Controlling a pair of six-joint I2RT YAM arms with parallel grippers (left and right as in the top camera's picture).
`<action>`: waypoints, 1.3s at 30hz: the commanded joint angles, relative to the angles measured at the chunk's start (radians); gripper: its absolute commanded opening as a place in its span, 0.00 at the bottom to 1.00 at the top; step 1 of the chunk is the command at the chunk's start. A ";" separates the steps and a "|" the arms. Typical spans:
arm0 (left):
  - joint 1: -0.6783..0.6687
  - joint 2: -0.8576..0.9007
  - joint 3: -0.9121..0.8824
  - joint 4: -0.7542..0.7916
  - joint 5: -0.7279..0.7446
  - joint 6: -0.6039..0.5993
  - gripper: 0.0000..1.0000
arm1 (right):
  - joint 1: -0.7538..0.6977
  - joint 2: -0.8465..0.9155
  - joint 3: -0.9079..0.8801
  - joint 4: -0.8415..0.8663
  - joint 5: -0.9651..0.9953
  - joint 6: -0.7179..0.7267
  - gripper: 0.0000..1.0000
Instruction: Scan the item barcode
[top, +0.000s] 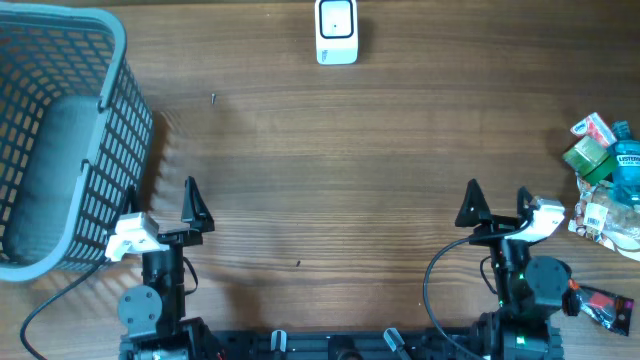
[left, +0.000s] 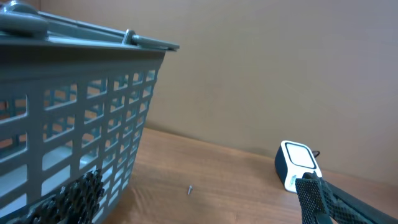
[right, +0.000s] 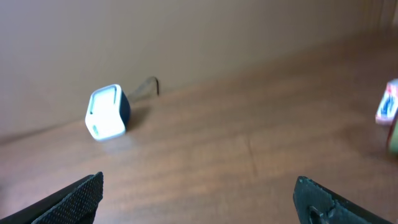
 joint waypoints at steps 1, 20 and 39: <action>0.004 -0.007 -0.004 -0.051 0.011 0.009 1.00 | -0.002 -0.111 -0.001 0.006 0.011 0.004 1.00; 0.004 -0.002 -0.005 -0.201 0.007 0.009 1.00 | -0.002 -0.113 -0.001 0.006 0.011 0.004 1.00; -0.114 -0.011 -0.005 -0.203 -0.003 0.055 1.00 | -0.002 -0.113 -0.001 0.006 0.011 0.004 1.00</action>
